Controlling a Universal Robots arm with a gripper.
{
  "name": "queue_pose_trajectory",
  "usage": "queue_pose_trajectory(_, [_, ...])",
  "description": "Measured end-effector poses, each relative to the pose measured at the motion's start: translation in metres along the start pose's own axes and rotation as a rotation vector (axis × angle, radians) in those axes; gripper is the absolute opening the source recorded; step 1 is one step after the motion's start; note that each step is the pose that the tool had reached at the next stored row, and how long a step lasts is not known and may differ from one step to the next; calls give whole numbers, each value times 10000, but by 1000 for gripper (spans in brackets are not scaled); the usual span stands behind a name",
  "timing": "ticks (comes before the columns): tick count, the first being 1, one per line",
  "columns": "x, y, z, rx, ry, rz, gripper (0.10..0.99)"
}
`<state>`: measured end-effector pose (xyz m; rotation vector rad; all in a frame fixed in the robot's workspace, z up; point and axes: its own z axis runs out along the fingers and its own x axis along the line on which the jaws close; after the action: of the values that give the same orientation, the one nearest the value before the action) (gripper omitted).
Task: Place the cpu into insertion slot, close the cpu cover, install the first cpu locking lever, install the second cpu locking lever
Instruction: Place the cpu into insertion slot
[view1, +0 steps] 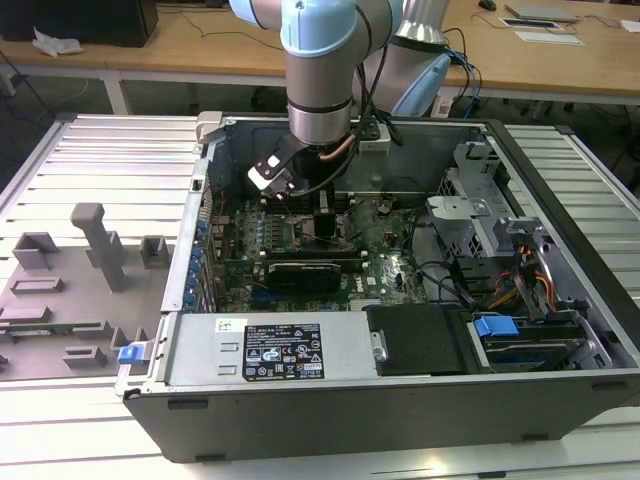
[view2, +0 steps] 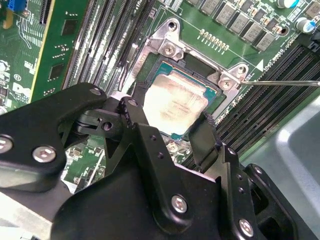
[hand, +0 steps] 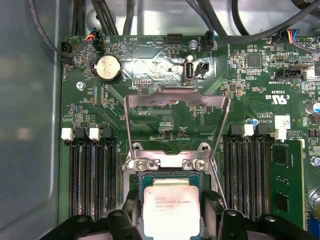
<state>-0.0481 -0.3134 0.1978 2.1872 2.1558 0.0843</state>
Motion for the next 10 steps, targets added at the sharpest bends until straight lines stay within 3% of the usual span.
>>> queue_pose_trajectory(10, [-1,7,-77,-1,2,1,616])
